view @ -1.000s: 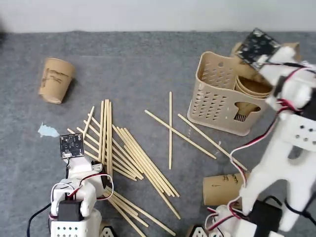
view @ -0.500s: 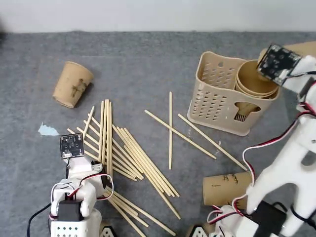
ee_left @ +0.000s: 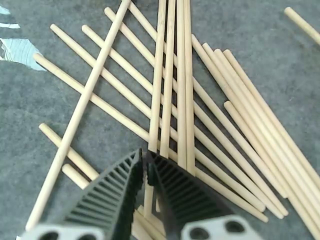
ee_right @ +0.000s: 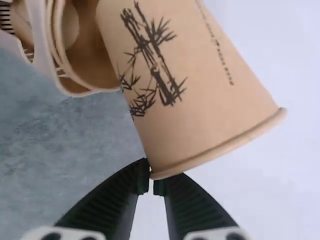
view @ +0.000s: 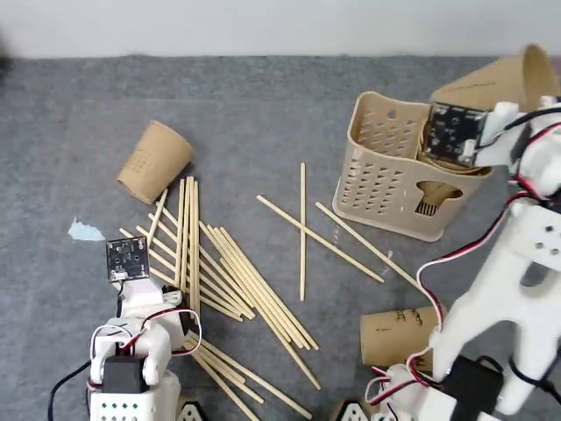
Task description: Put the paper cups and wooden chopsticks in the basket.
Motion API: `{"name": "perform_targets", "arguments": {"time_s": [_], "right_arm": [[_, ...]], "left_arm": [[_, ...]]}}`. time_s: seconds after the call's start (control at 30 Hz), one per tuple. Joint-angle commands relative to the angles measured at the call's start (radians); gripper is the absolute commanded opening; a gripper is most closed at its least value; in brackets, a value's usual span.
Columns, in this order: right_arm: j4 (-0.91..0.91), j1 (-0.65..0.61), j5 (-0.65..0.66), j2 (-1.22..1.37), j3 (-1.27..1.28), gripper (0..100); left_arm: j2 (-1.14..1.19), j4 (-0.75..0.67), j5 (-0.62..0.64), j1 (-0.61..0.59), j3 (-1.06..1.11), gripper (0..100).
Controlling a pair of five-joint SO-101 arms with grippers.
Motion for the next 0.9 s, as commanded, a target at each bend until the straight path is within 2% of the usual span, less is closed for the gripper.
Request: {"name": "perform_targets", "arguments": {"time_s": [0.0,0.17,0.33,0.6,0.87], "right_arm": [[-0.031,-0.01,0.112,-0.038,-0.031,0.9],[-0.033,-0.005,0.216,-0.038,-0.031,0.9],[-0.119,-0.005,0.239,-0.021,-0.018,0.9],[-0.334,0.021,0.344,-0.018,0.166,0.9],[-0.354,0.021,0.414,-0.183,0.387,0.9]], "left_arm": [[-0.012,0.006,-0.008,-0.006,-0.01,2],[-0.012,0.006,-0.008,-0.006,-0.01,2],[-0.012,0.006,-0.008,-0.006,-0.01,2],[-0.012,0.006,-0.008,-0.006,-0.01,2],[-0.012,0.006,-0.008,-0.006,-0.01,2]]}}
